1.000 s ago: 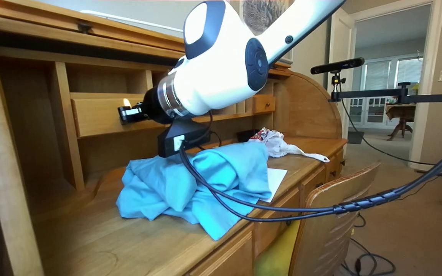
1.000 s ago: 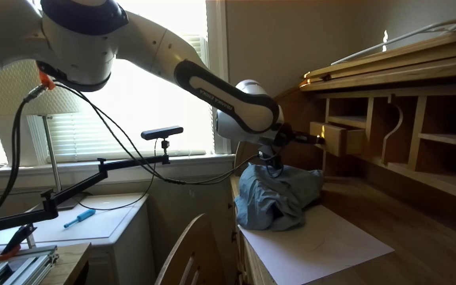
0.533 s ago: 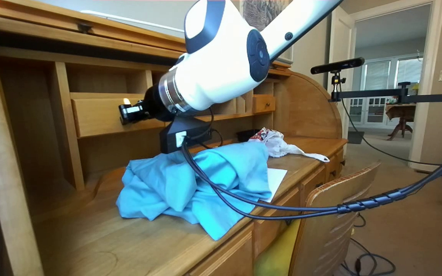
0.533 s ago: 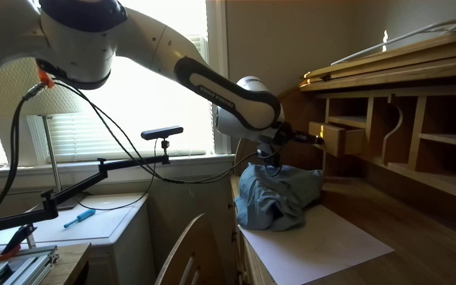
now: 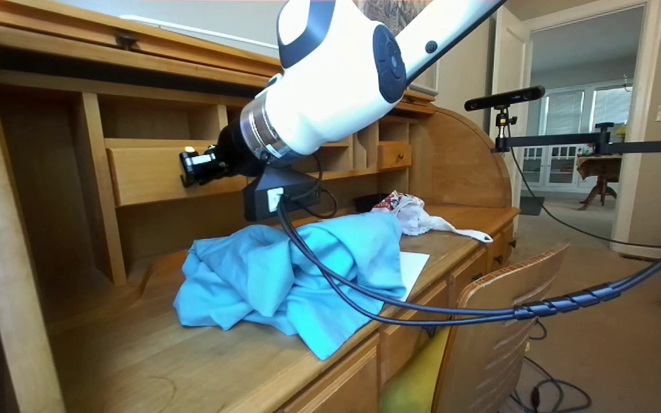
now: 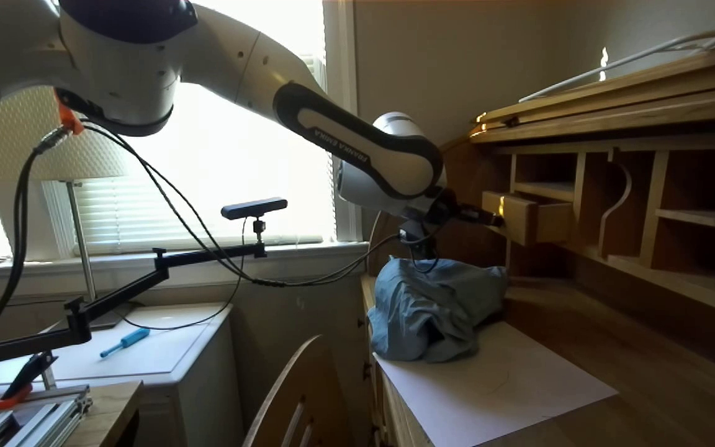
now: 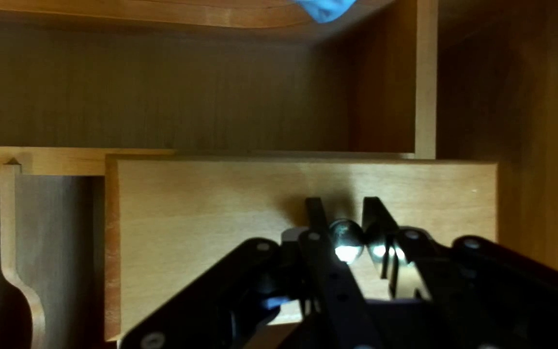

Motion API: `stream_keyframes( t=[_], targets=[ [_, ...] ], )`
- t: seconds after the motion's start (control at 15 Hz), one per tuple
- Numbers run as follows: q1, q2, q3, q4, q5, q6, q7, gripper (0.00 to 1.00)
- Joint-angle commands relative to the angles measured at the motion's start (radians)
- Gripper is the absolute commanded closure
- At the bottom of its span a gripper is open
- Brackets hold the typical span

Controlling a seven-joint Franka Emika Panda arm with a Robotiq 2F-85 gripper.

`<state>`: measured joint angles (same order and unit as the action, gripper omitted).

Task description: Pull open the drawer

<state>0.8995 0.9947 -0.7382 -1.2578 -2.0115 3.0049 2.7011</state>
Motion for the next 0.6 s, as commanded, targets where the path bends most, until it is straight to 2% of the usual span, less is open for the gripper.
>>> stream_keyframes(
  t=[0.0, 0.53],
  targets=[
    [0.022, -0.028, 0.012, -0.026, -0.013, 0.016, 0.023, 0.94],
    [0.02, -0.045, 0.003, -0.048, 0.07, 0.042, -0.021, 0.94]
  ],
)
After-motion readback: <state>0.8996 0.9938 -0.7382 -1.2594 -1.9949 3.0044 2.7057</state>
